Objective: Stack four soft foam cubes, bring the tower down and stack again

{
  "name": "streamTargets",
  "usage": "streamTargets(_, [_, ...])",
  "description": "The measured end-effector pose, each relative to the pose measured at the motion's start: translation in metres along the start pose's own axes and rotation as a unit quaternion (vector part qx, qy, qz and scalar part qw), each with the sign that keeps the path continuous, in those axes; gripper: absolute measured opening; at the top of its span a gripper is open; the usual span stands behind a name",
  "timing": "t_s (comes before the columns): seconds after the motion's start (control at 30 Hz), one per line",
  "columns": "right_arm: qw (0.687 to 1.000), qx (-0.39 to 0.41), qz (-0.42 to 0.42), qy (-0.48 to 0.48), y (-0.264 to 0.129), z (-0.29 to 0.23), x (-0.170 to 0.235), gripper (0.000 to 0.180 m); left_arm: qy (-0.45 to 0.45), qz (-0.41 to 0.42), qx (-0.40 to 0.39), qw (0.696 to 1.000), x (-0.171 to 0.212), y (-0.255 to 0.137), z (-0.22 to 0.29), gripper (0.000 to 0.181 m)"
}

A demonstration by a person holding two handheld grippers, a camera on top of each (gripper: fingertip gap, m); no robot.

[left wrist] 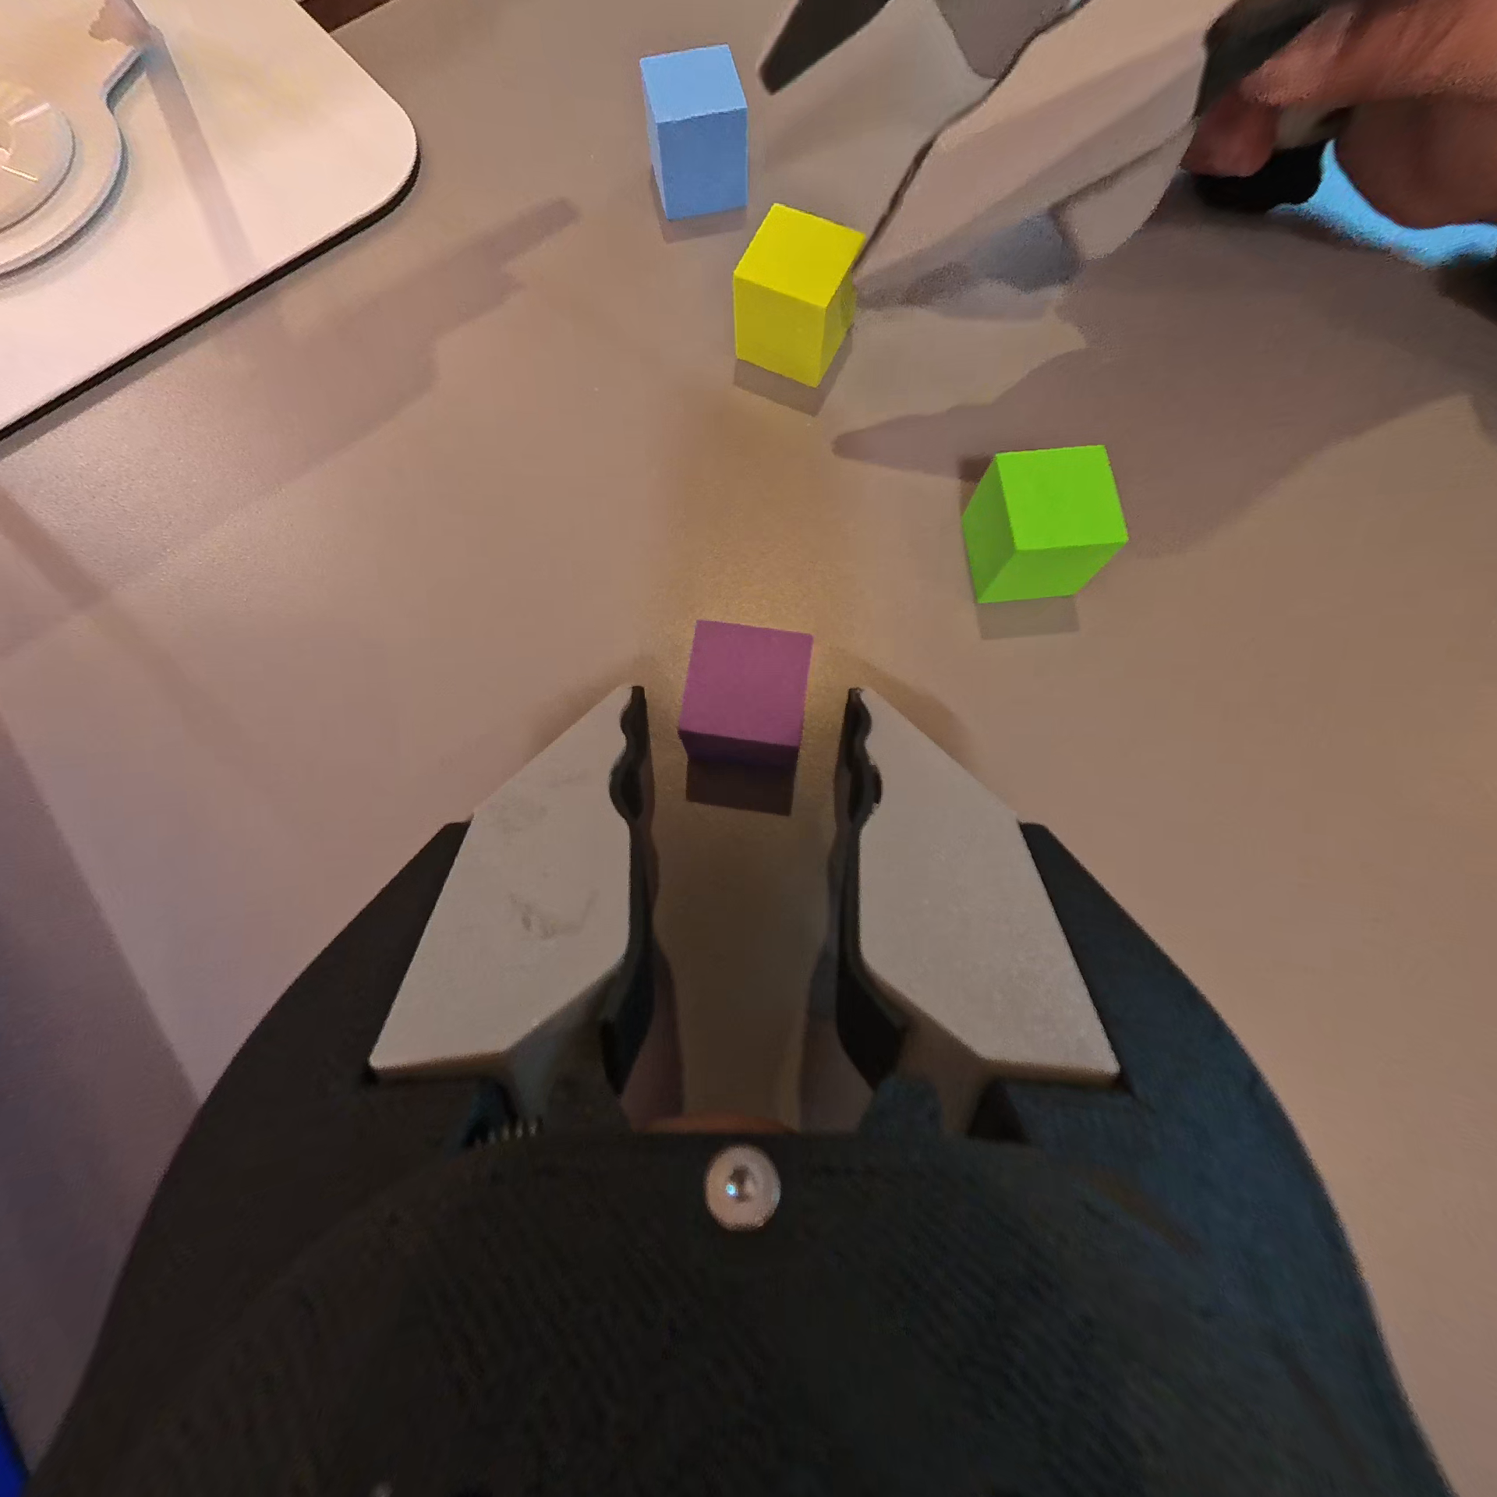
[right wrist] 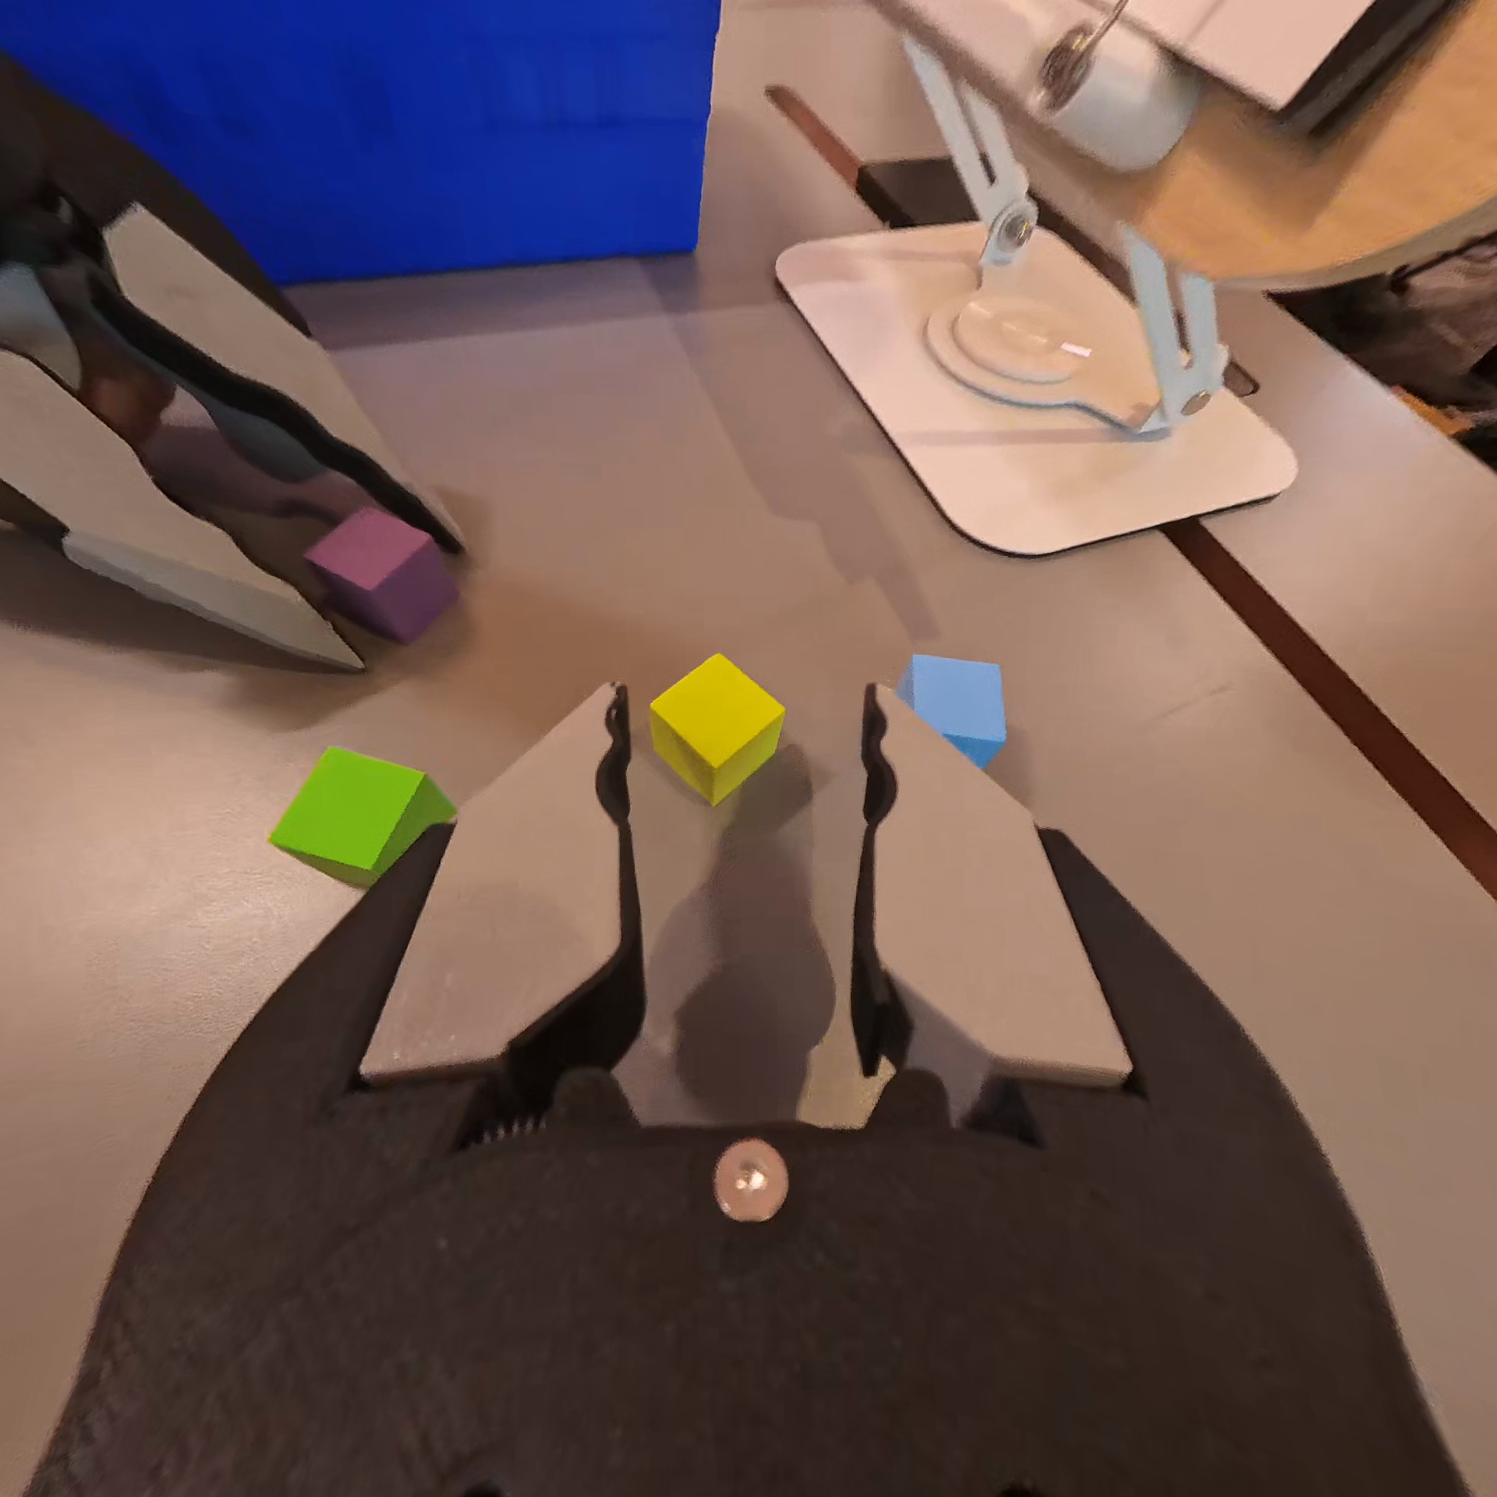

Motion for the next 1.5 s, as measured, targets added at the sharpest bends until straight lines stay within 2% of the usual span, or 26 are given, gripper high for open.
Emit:
streamTargets(0.1, [0.998, -0.033, -0.055, -0.005, 0.012, -0.006, 0.009, 0.063, 0.003, 0.000, 0.000, 1.000, 0.000, 0.000, 0.001, 0.046])
streamTargets(0.17, [0.993, -0.073, -0.091, 0.004, 0.019, -0.012, 0.015, 0.061, 0.003, 0.000, 0.001, 1.000, 0.000, 0.000, 0.001, 0.046])
streamTargets(0.23, [0.989, -0.108, -0.106, 0.007, 0.021, -0.018, 0.018, 0.041, 0.002, 0.000, 0.001, 1.000, 0.000, 0.000, 0.001, 0.046])
streamTargets(0.27, [0.989, -0.114, -0.099, 0.000, 0.019, -0.020, 0.017, 0.031, 0.001, 0.000, 0.002, 1.000, 0.000, 0.000, 0.001, 0.046])
streamTargets(0.4, [0.993, -0.108, -0.050, -0.022, 0.009, -0.028, 0.008, 0.031, 0.001, 0.000, 0.002, 1.000, 0.000, 0.000, 0.001, 0.046])
streamTargets(0.47, [0.993, -0.103, -0.047, -0.022, 0.009, -0.028, 0.007, 0.039, 0.001, 0.000, 0.002, 1.000, 0.000, 0.000, 0.001, 0.046])
streamTargets(0.53, [0.992, -0.113, -0.059, -0.017, 0.011, -0.028, 0.009, 0.045, 0.001, 0.000, 0.002, 1.000, 0.000, 0.000, 0.001, 0.046])
streamTargets(0.73, [0.988, -0.095, -0.109, -0.052, 0.020, -0.034, 0.020, 0.042, 0.001, 0.000, 0.002, 1.000, 0.000, 0.000, 0.001, 0.046])
streamTargets(0.77, [0.989, -0.094, -0.105, -0.053, 0.021, -0.034, 0.018, 0.039, 0.001, 0.000, 0.002, 1.000, 0.000, 0.000, 0.001, 0.046])
streamTargets(0.8, [0.989, -0.095, -0.102, -0.054, 0.021, -0.035, 0.018, 0.027, 0.002, 0.000, 0.001, 1.000, 0.000, 0.000, 0.001, 0.046])
streamTargets(0.97, [0.993, -0.084, -0.059, -0.054, 0.014, -0.038, 0.008, 0.025, 0.002, -0.001, 0.001, 1.000, 0.001, -0.001, 0.000, 0.049])
streamTargets(1.03, [0.993, -0.105, -0.032, -0.052, 0.007, -0.047, 0.001, 0.026, -0.002, -0.002, 0.000, 1.000, 0.002, -0.002, -0.004, 0.054])
streamTargets(1.17, [0.986, -0.153, 0.004, -0.061, -0.008, -0.073, -0.009, 0.026, -0.005, -0.002, -0.003, 1.000, 0.003, -0.002, -0.007, 0.053])
streamTargets(1.3, [0.986, -0.137, 0.034, -0.093, -0.027, -0.094, -0.020, 0.026, -0.003, -0.001, -0.006, 1.000, 0.003, -0.002, -0.006, 0.053])
streamTargets(1.4, [0.982, -0.158, 0.029, -0.104, -0.033, -0.119, -0.018, 0.026, 0.000, -0.001, -0.008, 1.000, 0.002, -0.003, -0.006, 0.053])
streamTargets(1.5, [0.979, -0.155, -0.013, -0.132, -0.026, -0.140, -0.004, 0.026, 0.000, 0.000, -0.009, 1.000, 0.002, -0.003, -0.006, 0.053])
Point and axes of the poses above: each gripper's, where its closed fingertips meet, y out along the fingers, x out of its underside, z = x × y across the jaws, the point moved 3 cm from there along -y, back along the fingers, and after that the axes turned 6 degrees about -z, right-handed, at the moved point
